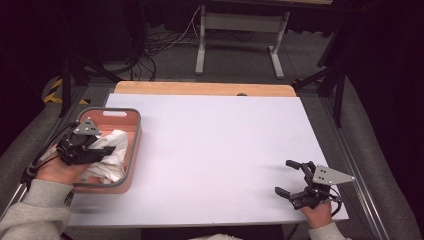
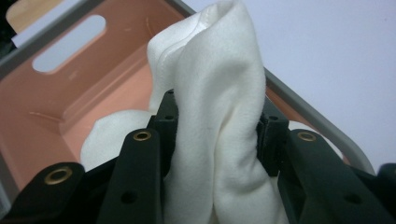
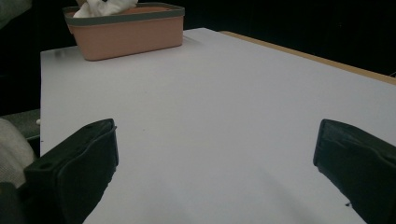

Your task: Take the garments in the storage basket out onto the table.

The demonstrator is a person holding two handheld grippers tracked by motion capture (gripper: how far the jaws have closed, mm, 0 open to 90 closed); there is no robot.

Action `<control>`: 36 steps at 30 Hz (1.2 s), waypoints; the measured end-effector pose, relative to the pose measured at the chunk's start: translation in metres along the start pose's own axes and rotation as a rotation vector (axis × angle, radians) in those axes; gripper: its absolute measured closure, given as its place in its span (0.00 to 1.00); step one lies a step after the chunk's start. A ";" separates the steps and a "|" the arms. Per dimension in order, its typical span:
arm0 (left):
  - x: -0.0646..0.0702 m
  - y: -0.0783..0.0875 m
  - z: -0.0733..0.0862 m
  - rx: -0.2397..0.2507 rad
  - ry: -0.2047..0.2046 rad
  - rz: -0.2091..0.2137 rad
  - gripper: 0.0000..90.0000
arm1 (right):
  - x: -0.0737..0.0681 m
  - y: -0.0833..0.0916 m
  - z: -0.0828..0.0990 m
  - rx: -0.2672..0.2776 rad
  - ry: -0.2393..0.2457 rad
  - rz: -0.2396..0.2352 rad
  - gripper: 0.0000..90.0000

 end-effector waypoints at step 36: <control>0.017 0.057 -0.071 0.371 -0.044 0.029 0.70 | -0.001 -0.001 0.000 0.005 -0.006 -0.012 0.00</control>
Point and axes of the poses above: each handheld gripper's, and its own axes: y roughly backward along the jaws, z roughly out of its underside, x roughly to its right, the point moved 10 cm from there along -y, roughly forward along the jaws, and after that the axes turned 1 degree about y, right-handed, at the moved point
